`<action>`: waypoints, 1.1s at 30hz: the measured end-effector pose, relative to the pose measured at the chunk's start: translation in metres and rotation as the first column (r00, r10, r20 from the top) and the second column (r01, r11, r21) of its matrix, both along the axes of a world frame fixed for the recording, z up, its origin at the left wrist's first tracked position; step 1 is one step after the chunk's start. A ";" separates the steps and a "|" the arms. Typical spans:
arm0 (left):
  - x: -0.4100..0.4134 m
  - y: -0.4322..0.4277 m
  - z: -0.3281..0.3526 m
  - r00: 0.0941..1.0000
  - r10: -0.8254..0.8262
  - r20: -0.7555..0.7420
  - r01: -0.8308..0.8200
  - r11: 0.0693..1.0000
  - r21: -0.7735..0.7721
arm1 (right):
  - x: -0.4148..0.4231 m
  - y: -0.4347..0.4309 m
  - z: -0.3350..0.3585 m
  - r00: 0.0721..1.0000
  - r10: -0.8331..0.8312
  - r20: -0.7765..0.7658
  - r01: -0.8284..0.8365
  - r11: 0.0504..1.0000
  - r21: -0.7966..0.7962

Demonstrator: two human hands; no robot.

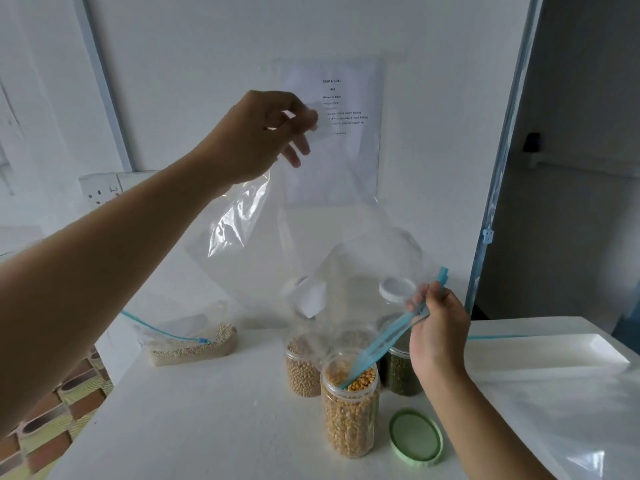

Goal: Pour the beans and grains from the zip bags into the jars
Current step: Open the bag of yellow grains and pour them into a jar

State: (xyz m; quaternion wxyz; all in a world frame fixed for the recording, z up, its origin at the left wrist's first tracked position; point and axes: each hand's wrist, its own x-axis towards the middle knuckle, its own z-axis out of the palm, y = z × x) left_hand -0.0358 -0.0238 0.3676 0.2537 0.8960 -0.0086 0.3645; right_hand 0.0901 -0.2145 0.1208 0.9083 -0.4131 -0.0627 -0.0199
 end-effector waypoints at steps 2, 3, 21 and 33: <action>-0.009 0.008 -0.005 1.000 -0.001 0.017 0.002 1.000 -0.028 | -0.002 0.004 0.001 1.000 -0.001 0.018 0.002 1.000 -0.022; -0.013 0.012 -0.008 1.000 -0.001 0.029 0.002 0.999 -0.036 | -0.003 0.005 0.001 1.000 -0.001 0.026 0.001 1.000 -0.030; -0.099 0.120 -0.158 0.974 0.158 -0.162 -0.200 0.937 -0.288 | -0.003 0.022 0.008 0.996 0.055 0.063 -0.050 0.996 -0.077; -0.045 0.066 -0.281 0.994 -0.008 0.113 0.113 0.111 -0.987 | -0.002 0.020 0.011 0.997 0.060 0.049 -0.056 0.995 -0.082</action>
